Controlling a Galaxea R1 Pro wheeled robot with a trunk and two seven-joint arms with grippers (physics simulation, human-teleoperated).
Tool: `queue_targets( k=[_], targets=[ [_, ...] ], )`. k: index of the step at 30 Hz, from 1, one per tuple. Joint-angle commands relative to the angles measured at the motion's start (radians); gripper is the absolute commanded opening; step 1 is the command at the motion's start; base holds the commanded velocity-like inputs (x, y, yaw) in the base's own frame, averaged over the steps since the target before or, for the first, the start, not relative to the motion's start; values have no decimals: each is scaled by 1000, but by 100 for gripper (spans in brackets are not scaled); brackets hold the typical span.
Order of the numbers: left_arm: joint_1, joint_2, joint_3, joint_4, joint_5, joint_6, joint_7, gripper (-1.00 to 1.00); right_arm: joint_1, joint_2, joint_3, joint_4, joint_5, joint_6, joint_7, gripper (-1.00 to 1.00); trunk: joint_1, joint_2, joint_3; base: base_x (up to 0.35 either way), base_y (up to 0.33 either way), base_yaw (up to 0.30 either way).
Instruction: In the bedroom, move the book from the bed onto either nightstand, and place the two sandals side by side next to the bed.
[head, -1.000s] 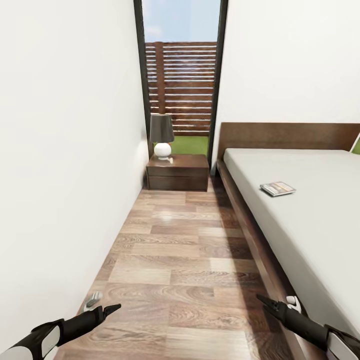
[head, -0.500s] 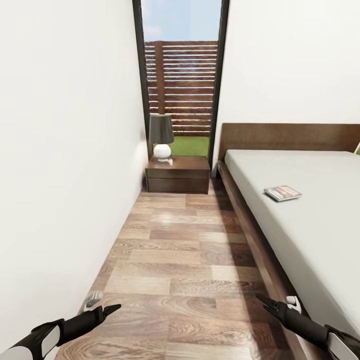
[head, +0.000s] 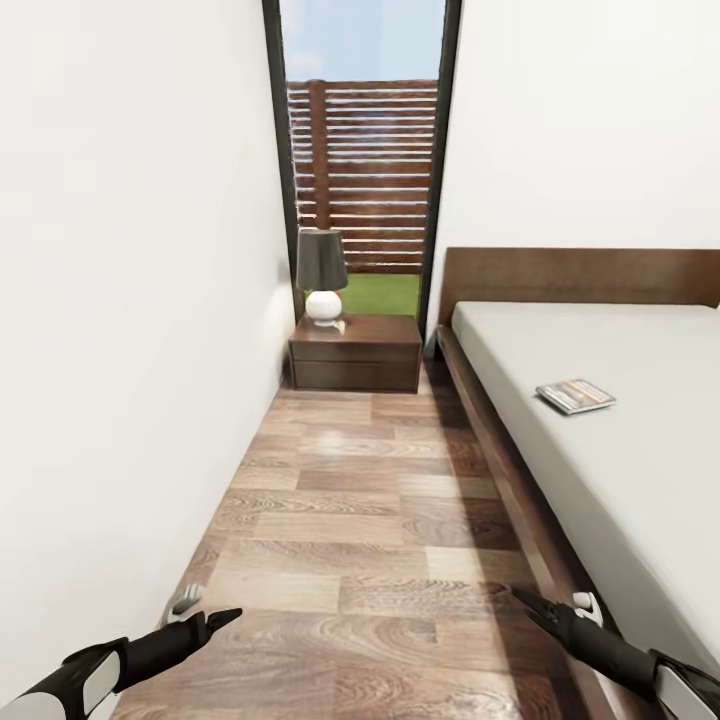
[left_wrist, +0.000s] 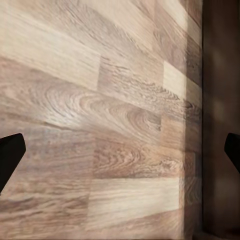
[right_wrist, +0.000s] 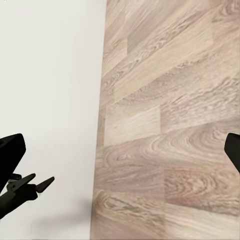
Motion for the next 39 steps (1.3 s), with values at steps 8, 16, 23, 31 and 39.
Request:
queue_targets(
  k=[8,16,23,31,39],
  targets=[
    [0,0,-3,0,10,10,-2,100,0,-1,5,0,-11,9,-1,100,0,0,-1,167,0,0],
    [0,0,-3,0,10,10,-2,100,-1,-1,5,0,-11,9,0,100,0,0,-1,167,0,0],
    [0,0,-3,0,10,10,-2,100,0,-1,5,0,-11,9,-2,100,0,0,-1,167,0,0],
    [0,0,-3,0,10,10,-2,100,-1,-1,5,0,-11,9,-3,100,0,0,-1,167,0,0],
    [0,0,-3,0,10,10,-2,100,-1,-1,5,0,-11,9,-3,100,0,0,-1,167,0,0]
  ],
)
